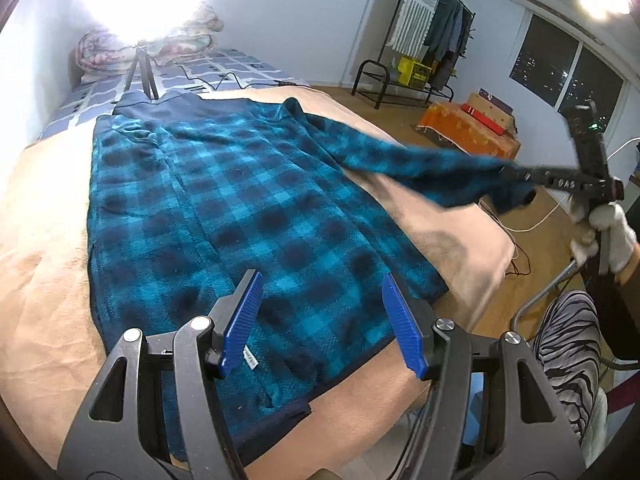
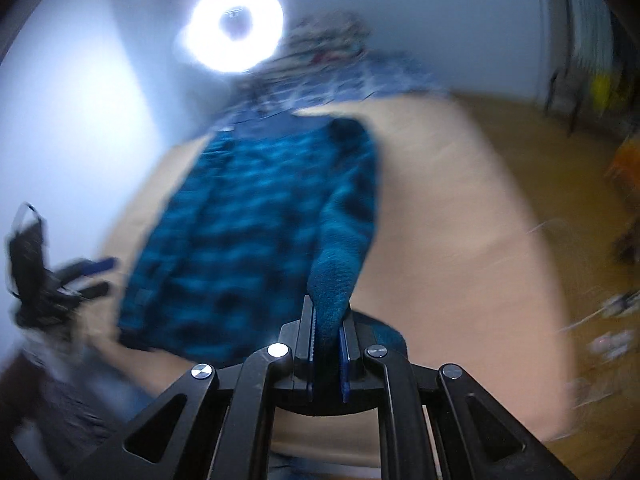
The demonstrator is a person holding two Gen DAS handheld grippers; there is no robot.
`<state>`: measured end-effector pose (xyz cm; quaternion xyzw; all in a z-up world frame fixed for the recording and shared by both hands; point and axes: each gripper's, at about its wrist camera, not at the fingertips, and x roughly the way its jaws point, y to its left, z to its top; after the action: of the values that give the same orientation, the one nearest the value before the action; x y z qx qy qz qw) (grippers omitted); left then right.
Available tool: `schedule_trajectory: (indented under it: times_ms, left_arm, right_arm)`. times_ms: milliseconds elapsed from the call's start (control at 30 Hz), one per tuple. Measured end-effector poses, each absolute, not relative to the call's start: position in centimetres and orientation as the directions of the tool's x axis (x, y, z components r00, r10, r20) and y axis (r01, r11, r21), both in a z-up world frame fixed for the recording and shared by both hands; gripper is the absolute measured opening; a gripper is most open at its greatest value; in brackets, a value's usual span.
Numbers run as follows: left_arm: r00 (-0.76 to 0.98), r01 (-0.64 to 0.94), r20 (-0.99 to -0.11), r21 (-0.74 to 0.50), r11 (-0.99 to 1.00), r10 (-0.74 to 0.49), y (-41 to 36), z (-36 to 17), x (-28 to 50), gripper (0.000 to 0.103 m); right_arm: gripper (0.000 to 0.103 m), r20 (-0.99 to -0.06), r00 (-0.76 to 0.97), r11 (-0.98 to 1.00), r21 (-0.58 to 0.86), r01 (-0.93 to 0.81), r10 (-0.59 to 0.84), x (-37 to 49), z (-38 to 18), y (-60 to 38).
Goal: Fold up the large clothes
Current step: 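Lay the held sleeve along the jacket body and open the right tool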
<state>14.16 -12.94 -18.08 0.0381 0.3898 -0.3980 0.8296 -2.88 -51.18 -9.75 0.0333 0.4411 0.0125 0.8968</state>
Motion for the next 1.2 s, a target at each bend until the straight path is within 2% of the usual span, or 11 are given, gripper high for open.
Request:
schedule_trajectory:
  times_ms: [100,267,333,433,500,567,833,867,933,1000,1200]
  left_arm:
    - [0.368,0.695,-0.683,-0.248,0.674,-0.631,-13.7,-18.5,14.1,0.064]
    - [0.352,0.701,-0.691,-0.252,0.667,-0.631,-14.8,-19.1,13.6,0.064]
    - [0.349,0.702,-0.696,-0.249,0.667,-0.627,-15.1,-19.2,13.3,0.064]
    - [0.347,0.712,-0.699,-0.238,0.661,-0.625,-15.3,-19.2,12.8,0.064]
    - [0.35,0.716,-0.698,-0.231,0.659,-0.625,-15.6,-19.2,12.6,0.064]
    - [0.353,0.71,-0.699,-0.234,0.664,-0.623,-15.9,-19.3,12.8,0.064]
    - [0.337,0.694,-0.72,-0.246,0.677,-0.607,-16.4,-20.3,13.7,0.064]
    - [0.336,0.692,-0.722,-0.247,0.678,-0.605,-16.5,-20.5,13.8,0.064]
    - [0.334,0.687,-0.725,-0.25,0.682,-0.603,-16.6,-20.6,14.0,0.064]
    - [0.336,0.685,-0.723,-0.252,0.683,-0.604,-16.5,-20.6,14.0,0.064]
    - [0.348,0.67,-0.697,-0.282,0.687,-0.626,-15.8,-19.7,14.3,0.064]
  right_arm:
    - [0.007,-0.798,0.6,0.996,-0.087,-0.027,-0.053,-3.1,-10.0,-51.5]
    - [0.015,-0.895,0.445,0.995,-0.064,-0.08,-0.022,-2.3,-16.7,-52.2]
    - [0.028,-0.915,0.399,0.996,0.023,-0.089,0.057,-2.4,-18.6,-53.1]
    - [0.032,-0.879,0.423,0.973,0.231,-0.022,0.219,-2.9,-18.8,-56.2]
    - [0.049,-0.826,0.485,0.937,0.347,0.035,0.287,-3.4,-18.4,-59.1]
    - [0.056,-0.79,0.533,0.897,0.425,0.119,0.303,-3.7,-18.6,-62.1]
    - [0.055,-0.8,0.486,0.809,0.52,0.272,0.352,-4.4,-24.0,-65.7]
    - [0.055,-0.814,0.465,0.818,0.506,0.273,0.349,-4.4,-24.6,-65.3]
    - [0.039,-0.816,0.437,0.821,0.513,0.249,0.377,-4.3,-25.4,-64.4]
    - [0.008,-0.814,0.429,0.829,0.515,0.218,0.393,-4.1,-25.1,-63.5]
    - [0.002,-0.765,0.567,0.867,0.47,0.169,0.304,-3.8,-18.0,-62.5]
